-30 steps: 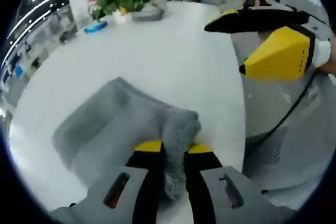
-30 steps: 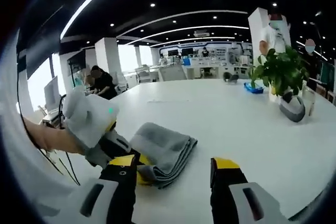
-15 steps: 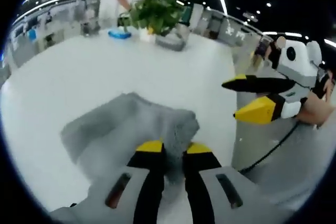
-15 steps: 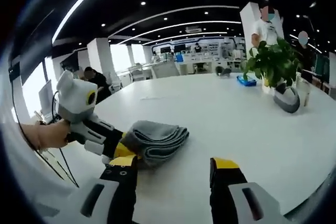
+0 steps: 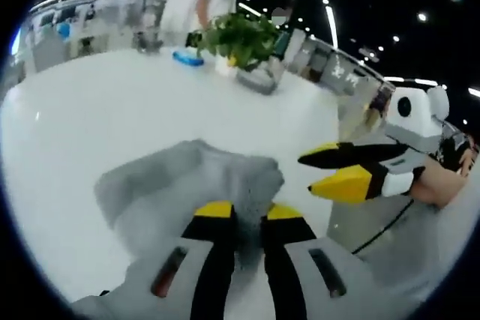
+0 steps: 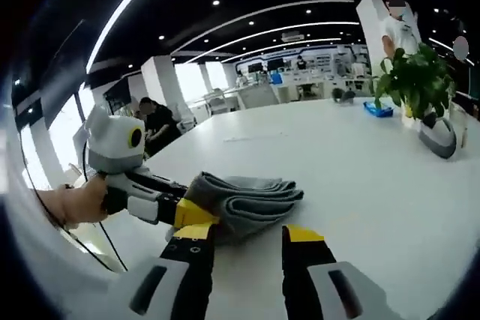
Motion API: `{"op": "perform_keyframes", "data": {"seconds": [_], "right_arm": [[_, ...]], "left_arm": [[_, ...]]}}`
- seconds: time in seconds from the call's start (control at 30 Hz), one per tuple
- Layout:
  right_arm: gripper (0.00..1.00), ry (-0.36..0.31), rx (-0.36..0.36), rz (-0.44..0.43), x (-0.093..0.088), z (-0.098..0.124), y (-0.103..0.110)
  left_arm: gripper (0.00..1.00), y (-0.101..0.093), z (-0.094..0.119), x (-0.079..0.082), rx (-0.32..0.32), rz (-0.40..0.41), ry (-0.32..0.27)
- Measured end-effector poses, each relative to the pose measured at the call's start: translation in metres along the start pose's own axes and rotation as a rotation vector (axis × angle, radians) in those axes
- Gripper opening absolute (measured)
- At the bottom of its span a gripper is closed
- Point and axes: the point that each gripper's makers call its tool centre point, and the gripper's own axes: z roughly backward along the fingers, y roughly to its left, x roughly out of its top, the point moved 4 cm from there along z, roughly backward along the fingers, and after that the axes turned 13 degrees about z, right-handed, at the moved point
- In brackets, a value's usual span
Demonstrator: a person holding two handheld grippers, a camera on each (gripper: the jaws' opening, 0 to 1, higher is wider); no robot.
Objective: Open the folded towel by lifting each exposed corner and separating the folded layers until the towel lies flat within the target outline without major curled edges
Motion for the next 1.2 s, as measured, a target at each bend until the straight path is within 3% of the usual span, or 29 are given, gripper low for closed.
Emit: {"op": "perform_keyframes", "data": {"seconds": [0.2,0.5,0.83,0.9,1.0,1.2], "right_arm": [[0.2,-0.016,0.051,-0.063,0.009,-0.018,0.006],[0.06,-0.005,0.09,-0.166,0.0,-0.029,0.01],[0.01,0.013,0.063,-0.103,-0.005,-0.027,0.005],[0.01,0.014,0.064,-0.105,-0.007,-0.026,0.005],[0.01,0.014,0.059,-0.113,-0.011,-0.024,0.004],[0.01,0.009,0.047,-0.125,-0.013,-0.023,0.004]], "left_arm": [[0.12,0.0,0.001,0.001,-0.002,-0.004,-0.001],[0.16,-0.002,-0.002,-0.004,-0.04,-0.049,0.016],[0.25,-0.011,-0.009,-0.001,-0.081,-0.122,0.031],[0.23,-0.011,-0.008,0.0,-0.079,-0.129,0.035],[0.14,-0.009,-0.003,0.002,-0.092,-0.142,0.021],[0.09,-0.011,-0.007,0.0,-0.089,-0.153,0.034]]}}
